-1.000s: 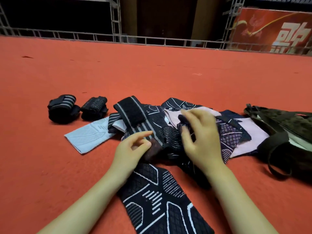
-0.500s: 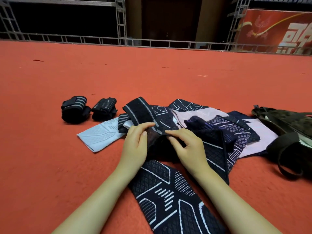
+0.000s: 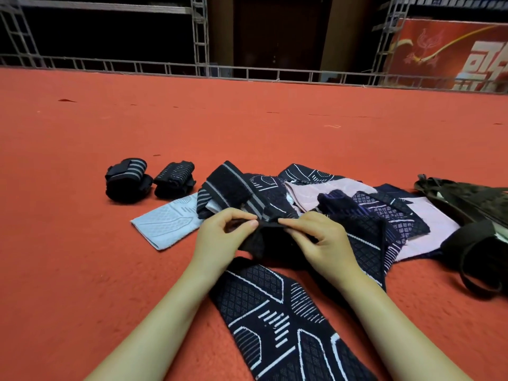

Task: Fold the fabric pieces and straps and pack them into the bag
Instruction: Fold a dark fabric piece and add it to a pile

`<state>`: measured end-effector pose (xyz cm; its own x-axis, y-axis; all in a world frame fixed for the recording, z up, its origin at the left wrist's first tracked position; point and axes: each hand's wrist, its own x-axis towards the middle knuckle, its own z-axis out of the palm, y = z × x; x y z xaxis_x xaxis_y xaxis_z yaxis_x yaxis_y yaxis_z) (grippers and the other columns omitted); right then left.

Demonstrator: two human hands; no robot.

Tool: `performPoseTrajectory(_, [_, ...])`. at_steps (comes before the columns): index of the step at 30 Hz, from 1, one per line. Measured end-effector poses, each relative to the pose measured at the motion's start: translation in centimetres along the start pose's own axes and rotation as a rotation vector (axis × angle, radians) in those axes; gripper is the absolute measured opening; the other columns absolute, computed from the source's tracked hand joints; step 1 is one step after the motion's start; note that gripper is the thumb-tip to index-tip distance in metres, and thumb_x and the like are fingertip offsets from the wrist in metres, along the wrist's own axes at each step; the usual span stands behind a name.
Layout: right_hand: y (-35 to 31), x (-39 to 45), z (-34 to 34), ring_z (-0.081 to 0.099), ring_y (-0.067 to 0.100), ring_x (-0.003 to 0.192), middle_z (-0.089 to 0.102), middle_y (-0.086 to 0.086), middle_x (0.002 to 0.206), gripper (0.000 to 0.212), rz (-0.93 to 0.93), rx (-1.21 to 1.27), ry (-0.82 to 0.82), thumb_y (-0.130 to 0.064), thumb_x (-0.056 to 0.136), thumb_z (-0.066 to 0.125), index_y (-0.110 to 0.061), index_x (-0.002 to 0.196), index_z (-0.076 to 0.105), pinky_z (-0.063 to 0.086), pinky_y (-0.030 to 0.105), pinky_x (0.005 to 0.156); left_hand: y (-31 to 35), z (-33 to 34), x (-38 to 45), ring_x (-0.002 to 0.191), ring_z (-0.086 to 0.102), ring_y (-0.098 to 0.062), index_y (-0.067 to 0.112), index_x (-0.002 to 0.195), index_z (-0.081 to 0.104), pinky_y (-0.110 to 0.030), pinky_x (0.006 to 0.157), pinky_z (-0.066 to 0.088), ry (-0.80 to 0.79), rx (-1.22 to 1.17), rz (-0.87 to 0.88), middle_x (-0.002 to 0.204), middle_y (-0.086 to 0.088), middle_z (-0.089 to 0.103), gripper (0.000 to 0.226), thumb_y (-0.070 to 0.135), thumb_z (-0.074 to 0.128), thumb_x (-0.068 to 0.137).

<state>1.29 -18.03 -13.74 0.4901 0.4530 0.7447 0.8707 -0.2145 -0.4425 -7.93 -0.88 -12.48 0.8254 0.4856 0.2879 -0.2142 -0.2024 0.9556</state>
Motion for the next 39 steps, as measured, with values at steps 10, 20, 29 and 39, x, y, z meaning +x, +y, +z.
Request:
performPoseTrajectory(10, [1.3,0.2,-2.9,0.063,0.009,0.084,0.070,-0.003,0.086,0.037,0.299,0.157,0.123,0.002,0.081,0.067,-0.034,0.092,0.071,0.047,0.024,0.077,-1.0,-3.9,2.3,0.098,0.064,-0.010,0.030,0.091,0.070,-0.038,0.094,0.050,0.251,-0.033,0.010,0.100,0.004,0.071,0.017,0.016,0.069,0.083])
performPoseTrajectory(20, [-3.0,0.7,0.6,0.048,-0.002,0.115,0.058,-0.019,0.117,0.040,0.121,0.023,-0.116,-0.047,0.082,0.057,-0.028,0.116,0.062,0.032,0.012,0.099,-0.7,-2.5,1.9,0.108,0.060,-0.012,0.036,0.101,0.065,-0.039,0.100,0.047,0.136,-0.051,0.022,0.111,0.006,0.066,0.026,0.016,0.066,0.085])
performPoseTrajectory(29, [-0.8,0.4,3.0,0.057,0.001,0.081,0.065,-0.008,0.086,0.028,0.040,-0.004,-0.099,-0.012,0.088,0.058,-0.020,0.111,0.070,0.042,0.013,0.078,-0.8,-2.2,2.1,0.086,0.059,0.010,0.031,0.091,0.068,-0.006,0.079,0.042,0.159,0.135,0.142,0.095,0.017,0.067,0.023,0.010,0.066,0.085])
performPoseTrajectory(39, [1.1,-0.2,-0.2,0.060,0.002,0.089,0.064,-0.014,0.090,0.034,0.107,0.030,-0.246,-0.006,0.084,0.051,-0.018,0.107,0.072,0.042,0.012,0.084,-1.4,-5.0,3.3,0.094,0.062,-0.007,0.028,0.092,0.067,-0.017,0.085,0.047,0.267,0.088,0.036,0.100,0.006,0.068,0.018,0.011,0.063,0.087])
